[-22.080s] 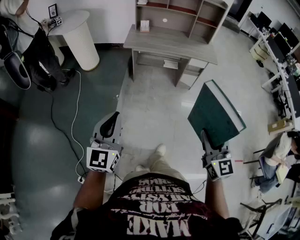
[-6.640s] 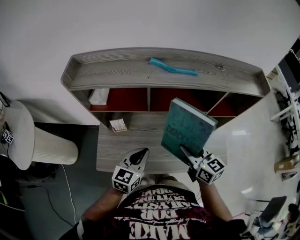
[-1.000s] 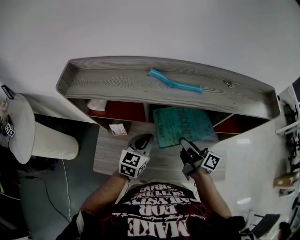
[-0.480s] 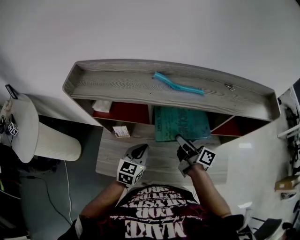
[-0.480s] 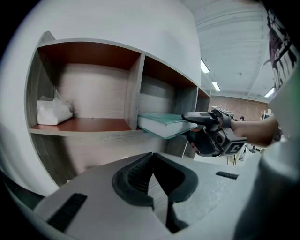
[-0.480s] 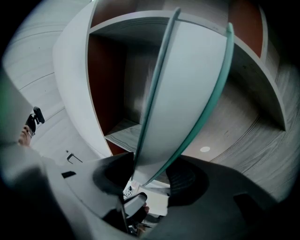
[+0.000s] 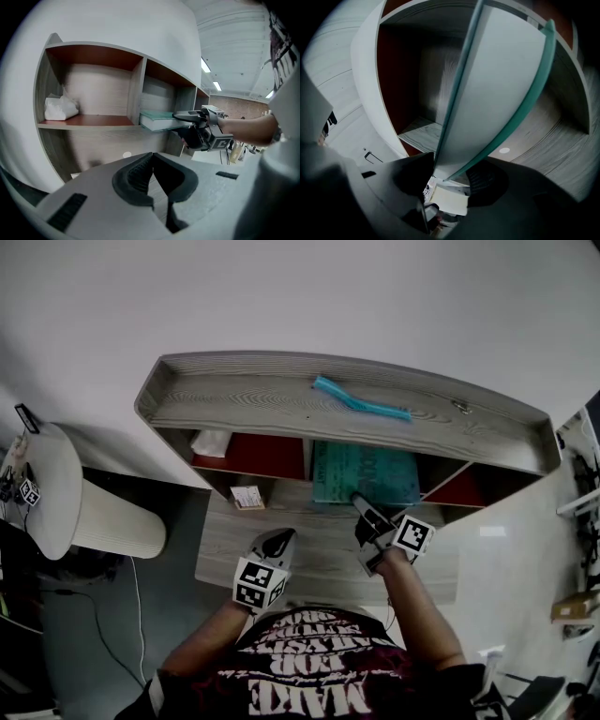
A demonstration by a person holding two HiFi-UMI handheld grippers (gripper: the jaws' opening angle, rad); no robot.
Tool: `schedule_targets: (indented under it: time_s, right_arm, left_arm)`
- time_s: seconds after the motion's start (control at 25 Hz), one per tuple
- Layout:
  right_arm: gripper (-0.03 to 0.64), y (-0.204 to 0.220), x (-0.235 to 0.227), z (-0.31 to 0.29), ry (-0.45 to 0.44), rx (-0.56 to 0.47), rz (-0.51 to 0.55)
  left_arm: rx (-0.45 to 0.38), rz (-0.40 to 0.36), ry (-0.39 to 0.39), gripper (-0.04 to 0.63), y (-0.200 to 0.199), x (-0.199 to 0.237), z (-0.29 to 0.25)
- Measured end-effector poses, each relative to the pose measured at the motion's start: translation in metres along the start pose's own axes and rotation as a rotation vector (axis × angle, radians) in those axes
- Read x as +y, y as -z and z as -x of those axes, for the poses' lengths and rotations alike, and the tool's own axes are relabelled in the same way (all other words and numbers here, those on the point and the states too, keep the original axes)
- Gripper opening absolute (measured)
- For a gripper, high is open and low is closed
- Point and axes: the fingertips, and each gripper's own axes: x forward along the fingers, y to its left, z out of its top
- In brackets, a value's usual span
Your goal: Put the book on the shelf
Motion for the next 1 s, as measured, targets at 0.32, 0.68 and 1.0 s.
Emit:
schedule_targets:
  time_s: [0.32, 0.68, 1.0]
  right_arm:
    - [0.219, -0.002, -0.008, -0.011, 0.018, -0.005, 0.005]
    - [0.347, 0.017, -0.008, 0.023, 0.172, 0.024, 0.180]
    - [0.272, 0.055, 0.020, 0.070, 0.172, 0.028, 0.563]
  left_arm:
    - [0.002, -0.009, 0.013, 0.006, 0.009, -0.006, 0.015]
    - [-0.028, -0.002, 0.010, 0.006, 0.012, -0.010, 0.042]
    - [-0.085, -0.020, -0.012, 0.006, 0.001, -0.010, 0.067]
